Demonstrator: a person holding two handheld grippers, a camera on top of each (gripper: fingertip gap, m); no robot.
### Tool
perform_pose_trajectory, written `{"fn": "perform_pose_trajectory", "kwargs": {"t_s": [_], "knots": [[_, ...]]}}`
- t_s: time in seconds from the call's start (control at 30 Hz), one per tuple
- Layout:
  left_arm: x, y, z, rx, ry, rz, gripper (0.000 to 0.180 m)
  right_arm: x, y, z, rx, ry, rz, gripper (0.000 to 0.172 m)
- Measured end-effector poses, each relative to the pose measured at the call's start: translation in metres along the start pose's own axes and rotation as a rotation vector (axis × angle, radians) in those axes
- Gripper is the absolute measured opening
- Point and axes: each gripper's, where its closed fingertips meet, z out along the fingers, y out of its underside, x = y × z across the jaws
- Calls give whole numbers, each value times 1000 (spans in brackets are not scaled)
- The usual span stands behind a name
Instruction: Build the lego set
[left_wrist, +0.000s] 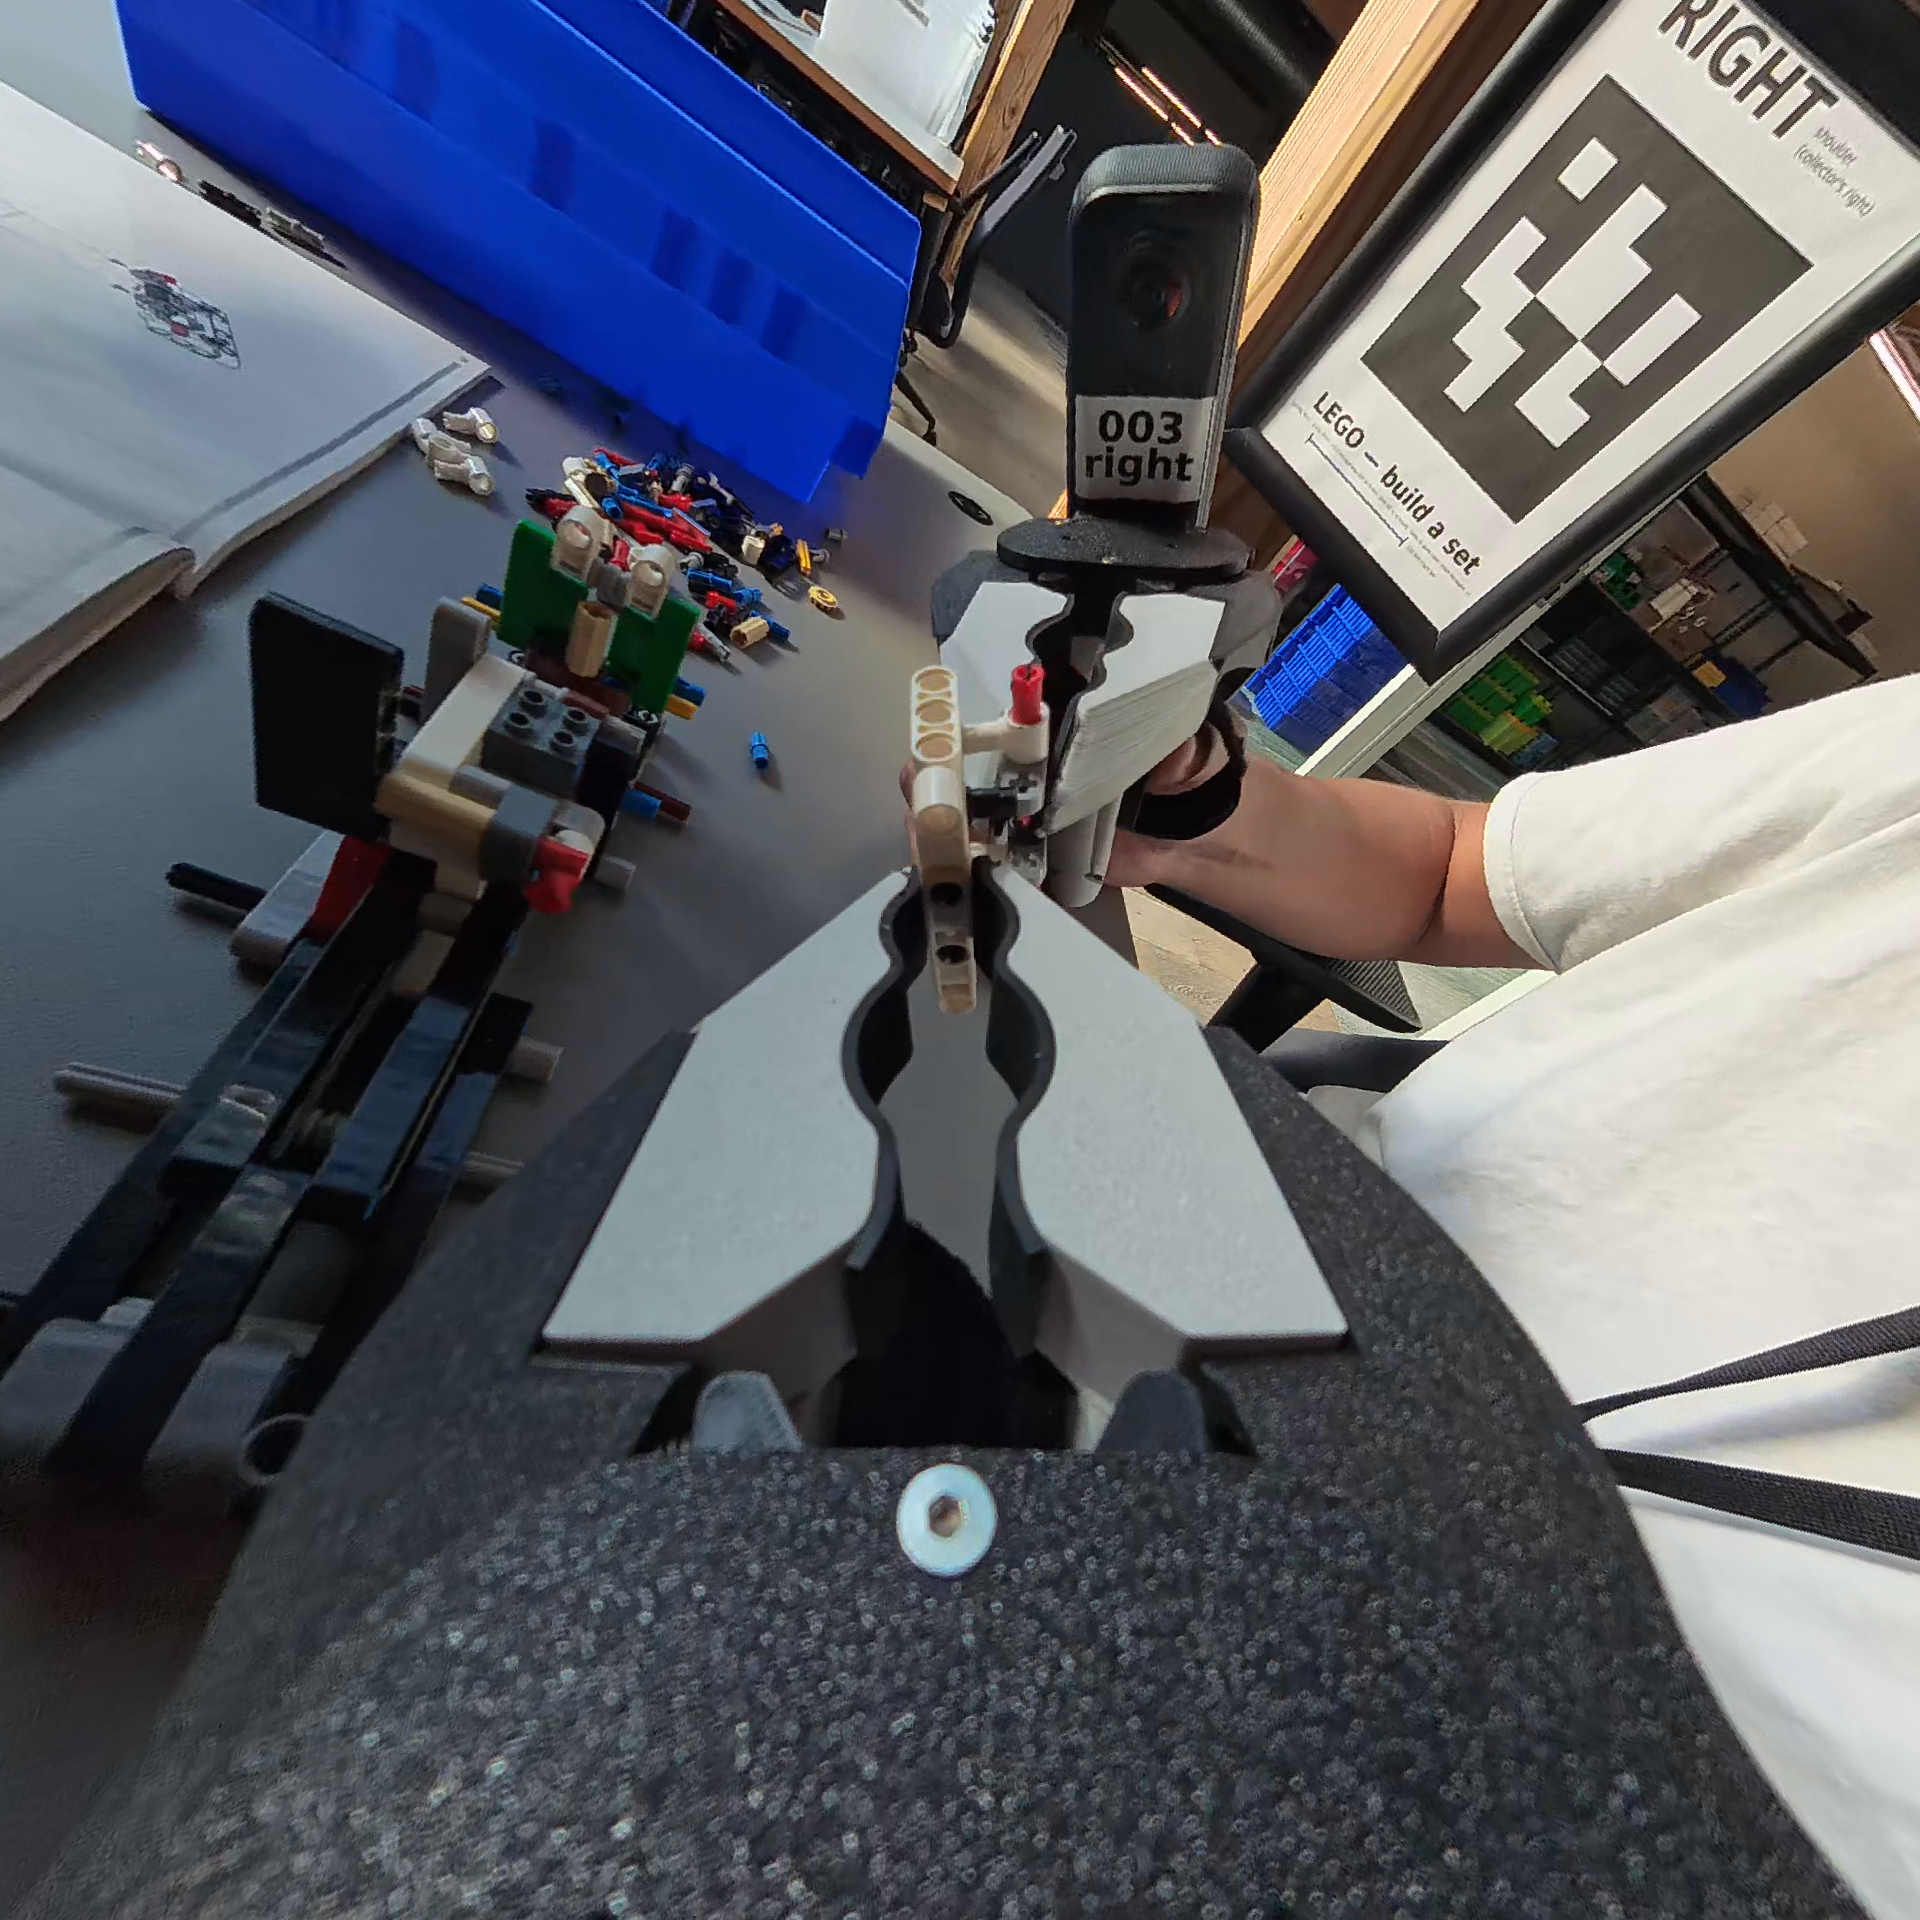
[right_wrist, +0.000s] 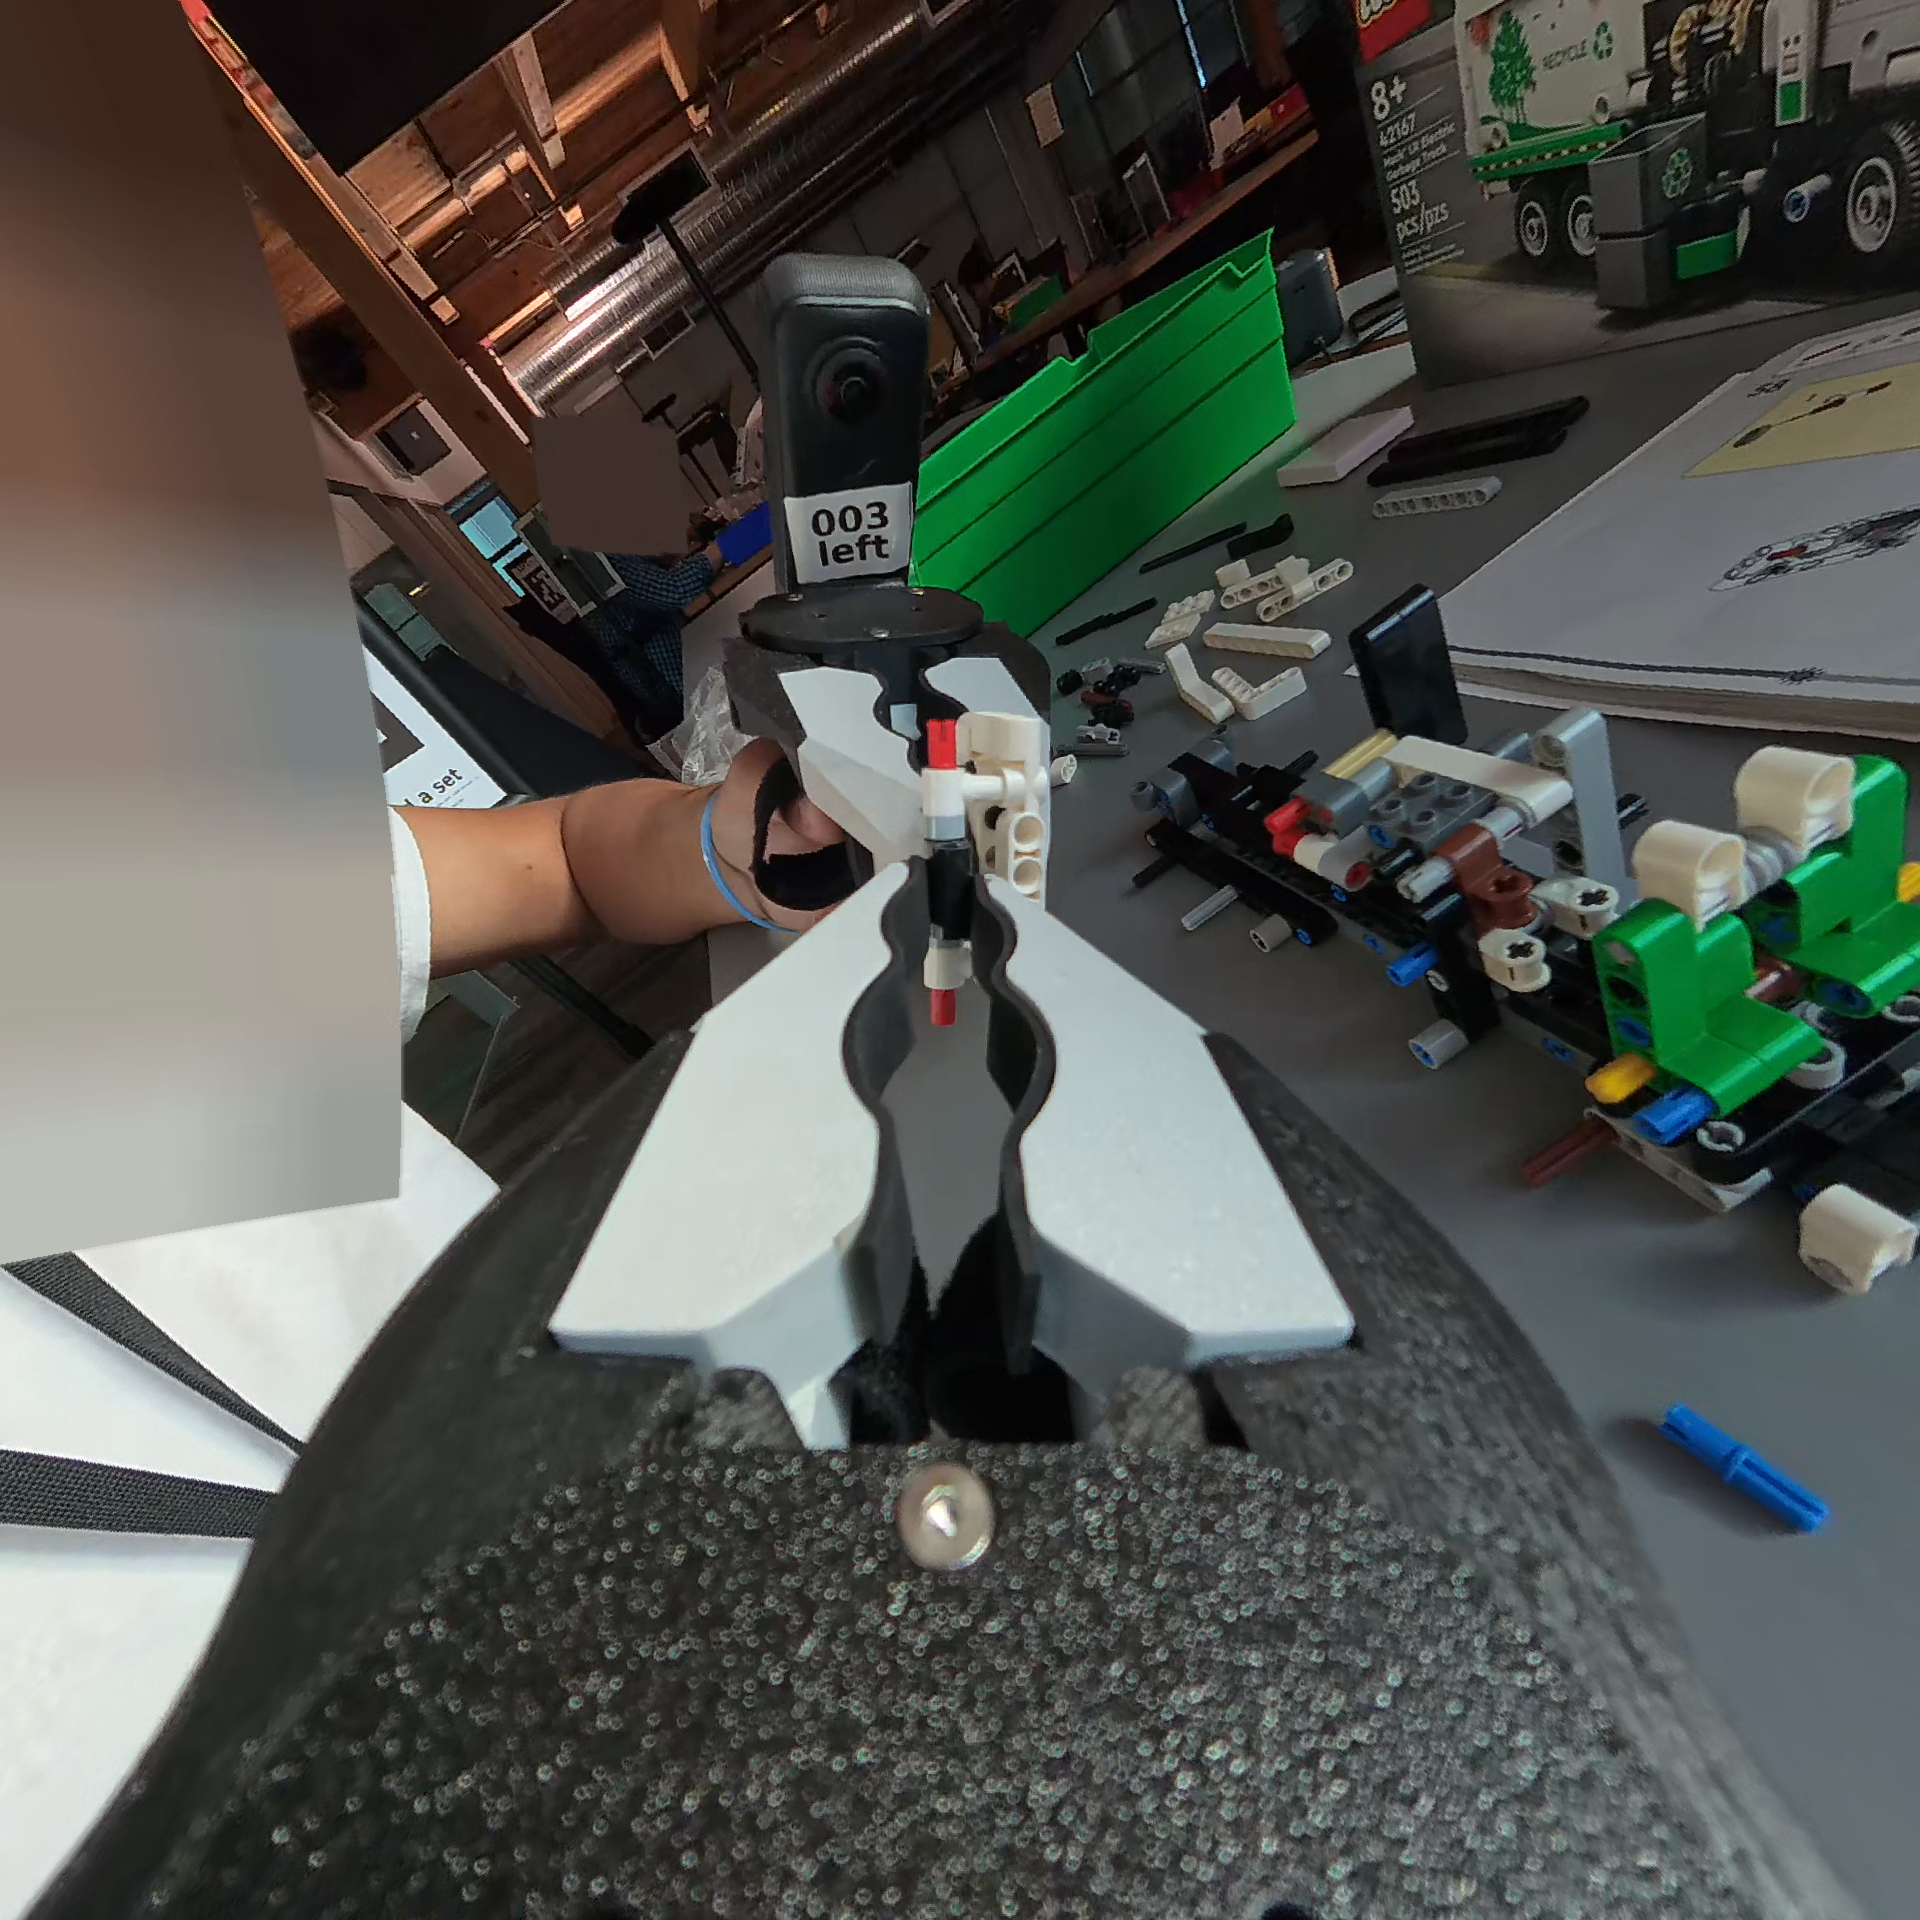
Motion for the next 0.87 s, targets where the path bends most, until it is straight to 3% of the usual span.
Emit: {"fn": "perform_pose_trajectory", "kwargs": {"t_s": [0.27,0.73,0.87], "knots": [[-4,5,0,-38,-34,27,6,5,5,2,-40,41,-14,5],[1,-1,-2,27,114,-223,5,-2,-1,4,-8,-42,123,5],[0,-2,-4,35,125,-247,5,-3,0,8,9,-7,76,5]]}}
